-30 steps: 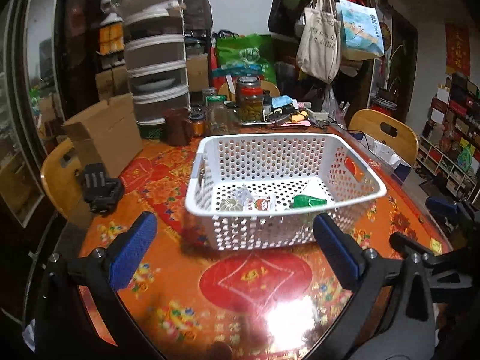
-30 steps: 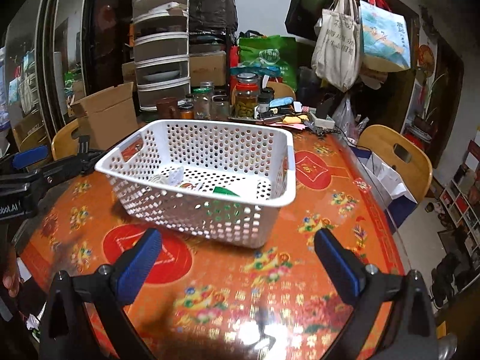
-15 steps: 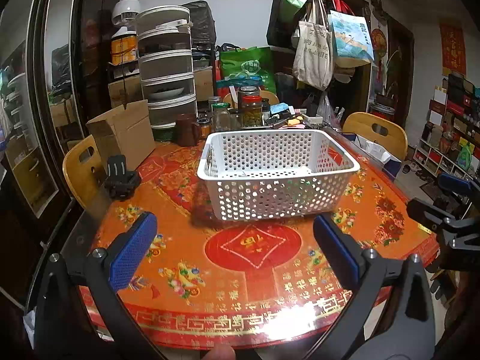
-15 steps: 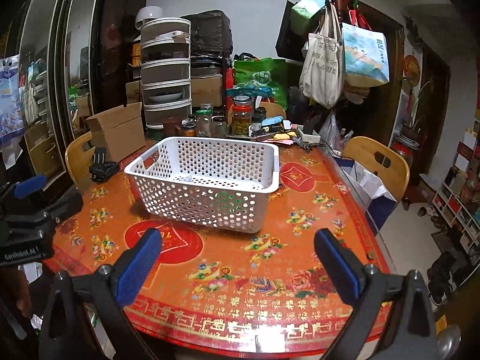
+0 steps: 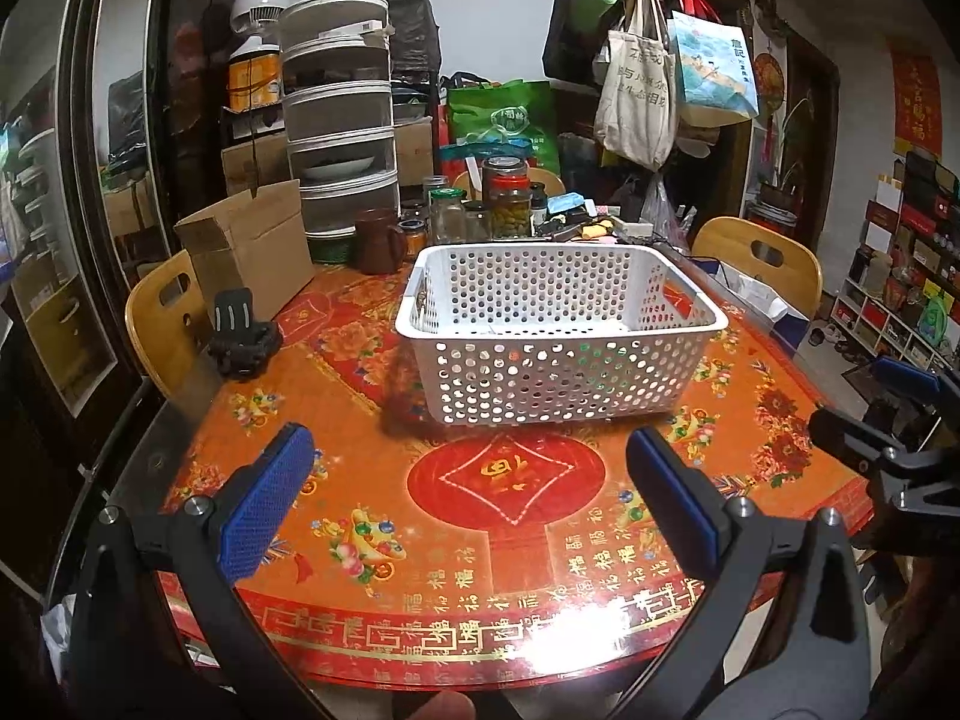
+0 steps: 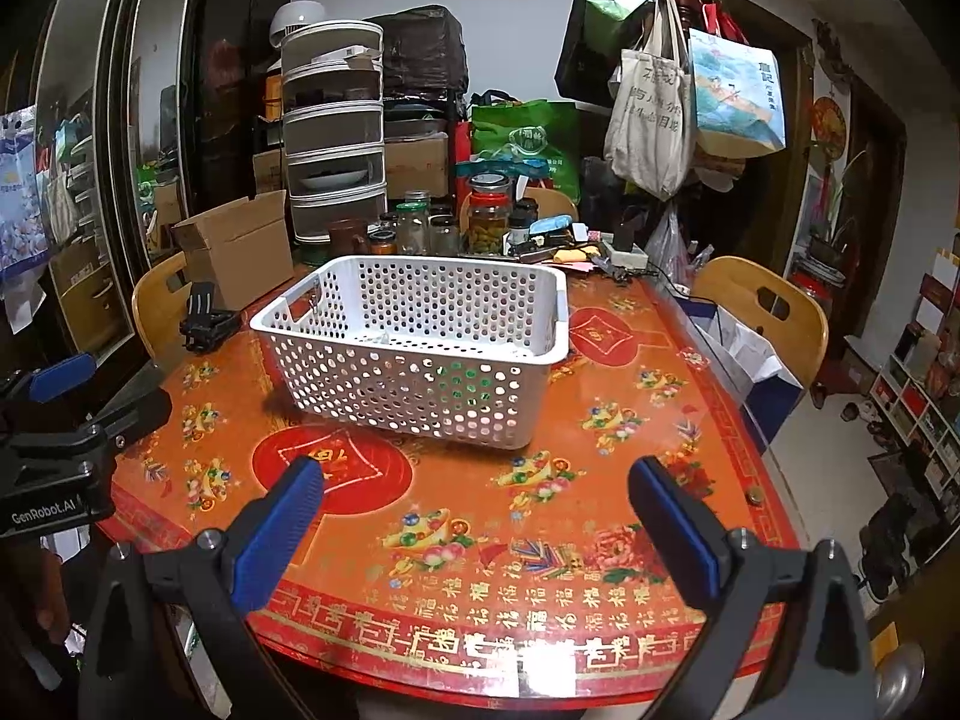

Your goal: Organize soft objects

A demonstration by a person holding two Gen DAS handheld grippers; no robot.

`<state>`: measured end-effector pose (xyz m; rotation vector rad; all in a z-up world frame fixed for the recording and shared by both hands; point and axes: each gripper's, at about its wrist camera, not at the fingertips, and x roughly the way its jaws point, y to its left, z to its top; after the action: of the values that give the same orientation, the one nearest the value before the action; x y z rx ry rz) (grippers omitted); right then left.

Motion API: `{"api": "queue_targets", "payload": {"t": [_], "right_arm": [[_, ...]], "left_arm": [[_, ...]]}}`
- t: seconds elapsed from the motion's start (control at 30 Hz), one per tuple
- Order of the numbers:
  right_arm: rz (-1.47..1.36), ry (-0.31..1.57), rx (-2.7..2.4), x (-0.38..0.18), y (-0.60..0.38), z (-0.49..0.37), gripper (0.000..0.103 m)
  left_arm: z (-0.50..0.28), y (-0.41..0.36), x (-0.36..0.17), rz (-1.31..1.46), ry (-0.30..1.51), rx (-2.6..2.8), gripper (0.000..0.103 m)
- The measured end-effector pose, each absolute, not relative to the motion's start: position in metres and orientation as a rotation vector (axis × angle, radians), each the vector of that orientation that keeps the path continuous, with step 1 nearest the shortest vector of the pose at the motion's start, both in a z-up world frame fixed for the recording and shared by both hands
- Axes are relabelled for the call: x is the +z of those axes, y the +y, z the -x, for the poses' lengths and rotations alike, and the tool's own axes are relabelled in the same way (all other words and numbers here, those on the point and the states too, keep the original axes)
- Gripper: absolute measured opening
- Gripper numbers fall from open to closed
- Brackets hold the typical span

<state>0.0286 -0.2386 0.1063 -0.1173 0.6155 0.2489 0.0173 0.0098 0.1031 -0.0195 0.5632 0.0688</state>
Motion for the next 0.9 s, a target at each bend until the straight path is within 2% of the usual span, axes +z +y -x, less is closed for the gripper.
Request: {"api": "queue_targets", "payload": {"t": [0.9], "right_arm": [[0.116,0.615,0.256,0.1054,-0.2371,-0.0279,0.101]], "left_arm": [[-0.0184,0.0082,0.1014,0.019,0.569,0.053,0.103]]}}
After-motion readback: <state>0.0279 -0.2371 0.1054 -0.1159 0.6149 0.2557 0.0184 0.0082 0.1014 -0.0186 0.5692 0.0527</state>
